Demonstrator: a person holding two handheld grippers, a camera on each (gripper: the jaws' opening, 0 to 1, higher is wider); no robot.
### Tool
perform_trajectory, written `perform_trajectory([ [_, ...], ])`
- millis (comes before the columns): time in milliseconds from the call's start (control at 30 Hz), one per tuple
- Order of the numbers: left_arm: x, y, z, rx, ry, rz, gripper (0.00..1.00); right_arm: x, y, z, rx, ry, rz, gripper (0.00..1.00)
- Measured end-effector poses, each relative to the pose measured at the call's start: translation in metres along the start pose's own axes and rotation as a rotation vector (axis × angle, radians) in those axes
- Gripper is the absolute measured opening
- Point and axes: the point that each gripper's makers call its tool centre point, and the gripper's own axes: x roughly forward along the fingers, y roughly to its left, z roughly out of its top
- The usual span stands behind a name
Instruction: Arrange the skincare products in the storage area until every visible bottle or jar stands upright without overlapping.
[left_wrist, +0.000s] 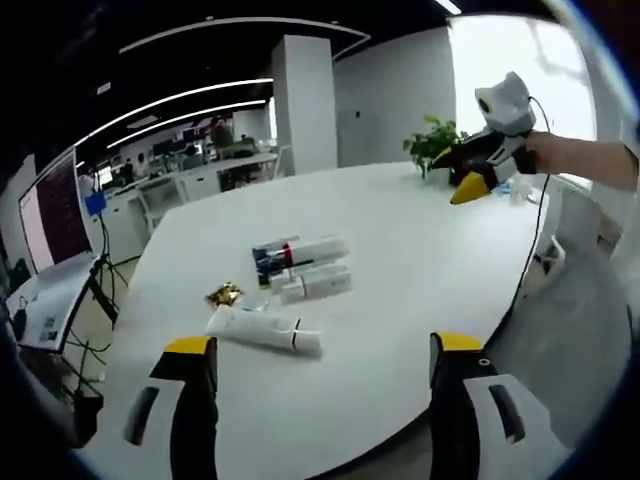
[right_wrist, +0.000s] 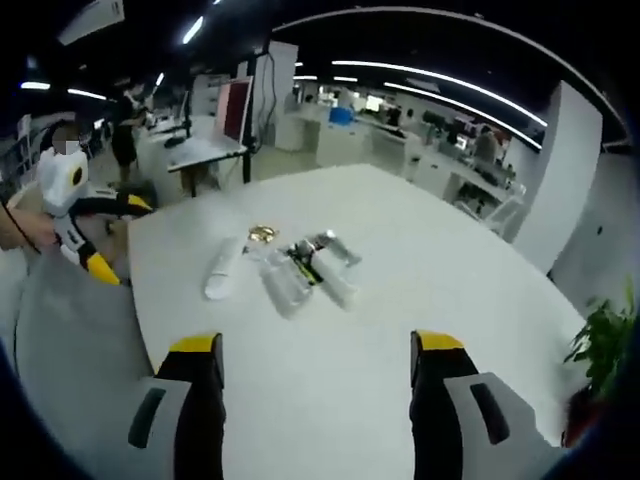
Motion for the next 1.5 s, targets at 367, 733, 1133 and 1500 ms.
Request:
perform_trajectory([
  [367,0.000,0.004,-0.001,-0.051,-0.006,-0.011,0.78,0.037,-0.021,0.003,-0.104,0.080,0.057,0.73],
  [733,0.000,0.007,-0.001,-0.054,-0.005,0.000,0.77,0.069,-0.025,0.020,-0.202,0.126,0.124,0.70],
  [1133,0.002,0.002,-0.003,-0.037,0.013,-0.018,0.77,0.102,-0.029,0.011,-0.233,0.171,0.194,0.65],
  [1500,0.001,0.002,-0.004,-0.036,0.015,-0.020,0.76,0.142,-0.026,0.011,-0.276,0.220,0.243,0.64],
])
